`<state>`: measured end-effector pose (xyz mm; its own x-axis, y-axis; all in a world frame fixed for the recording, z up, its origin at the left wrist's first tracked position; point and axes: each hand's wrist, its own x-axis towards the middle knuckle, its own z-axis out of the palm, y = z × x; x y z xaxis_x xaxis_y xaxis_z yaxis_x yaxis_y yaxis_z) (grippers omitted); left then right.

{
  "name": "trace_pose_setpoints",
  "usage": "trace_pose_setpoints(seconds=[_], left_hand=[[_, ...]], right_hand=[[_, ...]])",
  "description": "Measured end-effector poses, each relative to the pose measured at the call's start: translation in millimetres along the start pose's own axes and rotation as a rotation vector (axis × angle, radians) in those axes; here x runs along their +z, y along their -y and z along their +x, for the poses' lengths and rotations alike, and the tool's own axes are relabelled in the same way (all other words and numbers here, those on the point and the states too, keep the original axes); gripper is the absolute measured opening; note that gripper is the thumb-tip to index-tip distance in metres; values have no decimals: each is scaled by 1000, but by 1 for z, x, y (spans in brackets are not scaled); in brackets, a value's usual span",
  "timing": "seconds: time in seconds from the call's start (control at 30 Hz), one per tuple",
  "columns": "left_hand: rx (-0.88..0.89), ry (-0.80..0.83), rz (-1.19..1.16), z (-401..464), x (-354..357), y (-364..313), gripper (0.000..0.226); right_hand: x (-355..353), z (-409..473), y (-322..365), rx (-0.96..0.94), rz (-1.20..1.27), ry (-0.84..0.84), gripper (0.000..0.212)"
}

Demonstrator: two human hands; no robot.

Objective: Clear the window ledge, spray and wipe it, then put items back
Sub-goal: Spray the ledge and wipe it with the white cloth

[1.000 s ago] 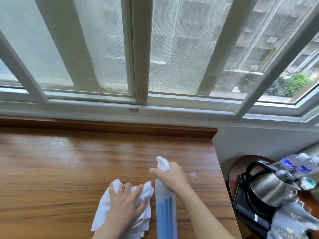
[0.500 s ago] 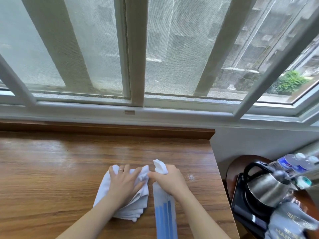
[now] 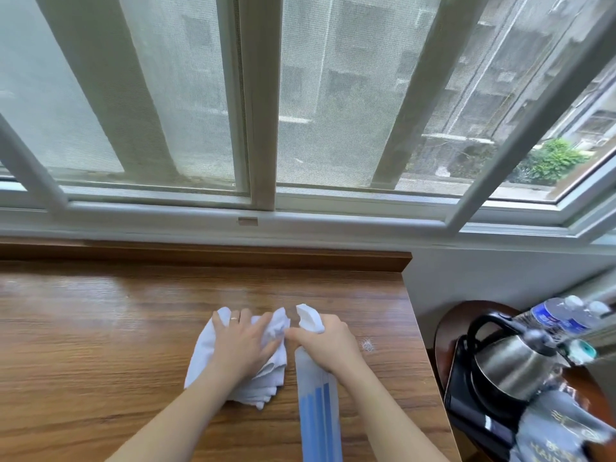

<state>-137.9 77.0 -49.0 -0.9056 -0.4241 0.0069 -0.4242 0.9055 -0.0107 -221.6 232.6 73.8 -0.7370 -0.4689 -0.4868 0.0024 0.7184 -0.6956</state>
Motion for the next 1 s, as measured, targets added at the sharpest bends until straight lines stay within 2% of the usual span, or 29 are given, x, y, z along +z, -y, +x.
trace_pose_setpoints(seconds=[0.2,0.37,0.73,0.83,1.0], left_hand=[[59,-51,-45,-34,9,-2,45],[69,-62,-65,-32,9,-2,46],[98,-73,-51,-25,15,1,45],[95,-44,-45,-19,17,2,47],[92,-67,-47,2,17,4,47]], right_hand=[[4,7,1,22,35,10,35],[7,10,2,34,22,21,41],[6,17,-2,9,51,23,40],[5,18,0,7,91,11,50],[3,20,0,0,83,28,31]])
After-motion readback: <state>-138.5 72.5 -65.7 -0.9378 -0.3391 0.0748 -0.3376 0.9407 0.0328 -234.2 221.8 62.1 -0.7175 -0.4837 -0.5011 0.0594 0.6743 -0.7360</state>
